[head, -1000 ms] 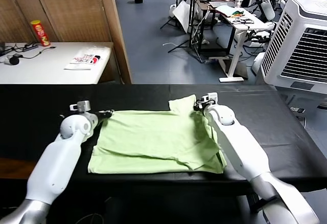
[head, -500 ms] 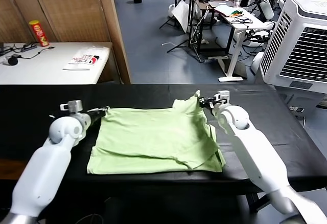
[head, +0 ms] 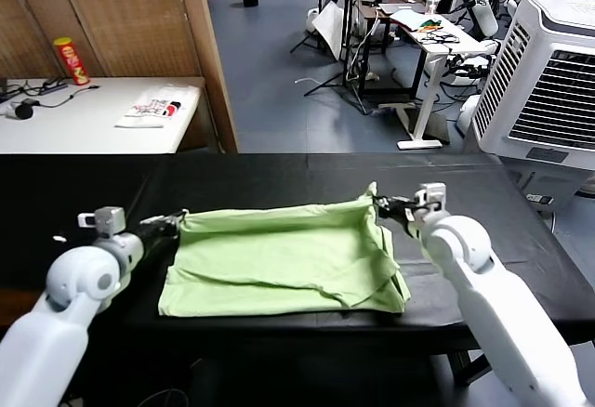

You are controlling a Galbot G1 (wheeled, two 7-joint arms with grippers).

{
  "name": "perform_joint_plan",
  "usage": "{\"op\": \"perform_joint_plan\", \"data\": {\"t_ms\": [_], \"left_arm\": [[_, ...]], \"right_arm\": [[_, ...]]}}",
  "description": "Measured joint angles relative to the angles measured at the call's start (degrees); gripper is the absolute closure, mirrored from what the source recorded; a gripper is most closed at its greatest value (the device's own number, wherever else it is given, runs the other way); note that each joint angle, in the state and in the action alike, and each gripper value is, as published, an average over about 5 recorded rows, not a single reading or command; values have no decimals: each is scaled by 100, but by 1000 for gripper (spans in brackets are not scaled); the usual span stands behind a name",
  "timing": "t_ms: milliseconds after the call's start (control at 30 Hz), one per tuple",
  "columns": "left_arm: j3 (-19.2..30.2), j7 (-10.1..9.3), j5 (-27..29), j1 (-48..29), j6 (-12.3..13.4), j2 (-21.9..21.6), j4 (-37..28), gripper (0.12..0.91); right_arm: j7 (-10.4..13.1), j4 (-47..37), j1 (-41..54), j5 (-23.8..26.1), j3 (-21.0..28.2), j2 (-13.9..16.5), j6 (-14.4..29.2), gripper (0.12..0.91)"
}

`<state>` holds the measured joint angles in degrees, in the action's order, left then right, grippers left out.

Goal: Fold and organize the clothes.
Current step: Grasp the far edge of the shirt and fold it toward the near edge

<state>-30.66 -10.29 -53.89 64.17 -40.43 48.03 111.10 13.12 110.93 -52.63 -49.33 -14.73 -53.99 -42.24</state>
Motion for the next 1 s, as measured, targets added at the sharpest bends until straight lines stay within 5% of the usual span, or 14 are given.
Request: {"op": "perform_joint_plan", "data": {"t_ms": [500,1000], "left_arm": [[-805,43,320,1547,27,194,907,905],[-835,85,602,1927,35,405,868,905]], "right_arm": [[53,758,-1518,251,-328,124,4,903],[-33,733,-1806,426,-340,4,5,903]]}}
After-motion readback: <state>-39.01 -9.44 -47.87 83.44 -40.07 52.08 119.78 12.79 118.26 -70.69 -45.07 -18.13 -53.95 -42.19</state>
